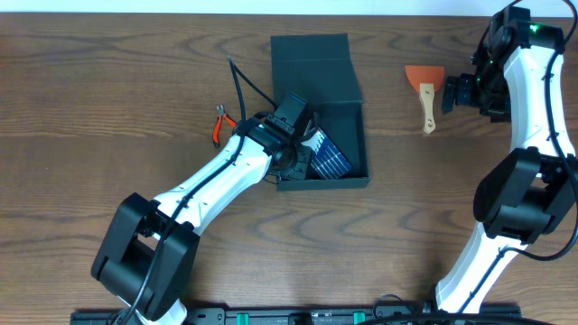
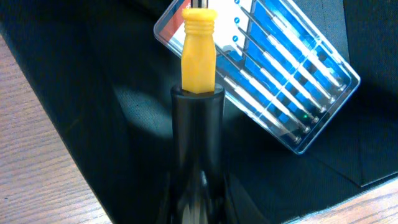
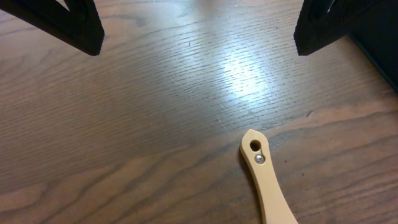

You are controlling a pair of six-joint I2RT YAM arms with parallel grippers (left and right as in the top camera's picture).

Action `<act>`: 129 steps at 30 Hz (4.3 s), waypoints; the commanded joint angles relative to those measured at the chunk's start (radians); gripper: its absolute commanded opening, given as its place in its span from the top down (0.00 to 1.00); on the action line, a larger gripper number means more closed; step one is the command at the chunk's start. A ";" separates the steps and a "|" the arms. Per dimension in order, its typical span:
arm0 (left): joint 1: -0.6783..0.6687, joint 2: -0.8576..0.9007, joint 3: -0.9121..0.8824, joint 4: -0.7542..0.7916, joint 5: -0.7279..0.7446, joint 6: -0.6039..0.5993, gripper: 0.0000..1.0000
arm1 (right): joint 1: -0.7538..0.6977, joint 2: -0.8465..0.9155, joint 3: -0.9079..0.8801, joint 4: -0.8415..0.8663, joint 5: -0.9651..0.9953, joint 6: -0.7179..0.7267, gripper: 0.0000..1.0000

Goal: Pack container
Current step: 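Lower the screwdriver into the box and open the left gripper, then move the left gripper back left over the red-handled pliers, then lower the left gripper and grasp the pliers at the joint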

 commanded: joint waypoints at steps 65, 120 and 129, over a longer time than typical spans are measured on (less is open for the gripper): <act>0.479 0.035 0.385 -0.369 -0.194 0.076 0.33 | -0.003 0.002 -0.002 -0.001 0.003 -0.005 0.01; 0.474 0.366 0.314 -0.140 -0.119 0.428 0.18 | -0.003 0.002 -0.002 -0.001 0.003 -0.005 0.01; 0.474 0.366 0.264 -0.103 -0.119 0.415 0.18 | -0.003 0.002 -0.002 -0.001 0.003 -0.005 0.01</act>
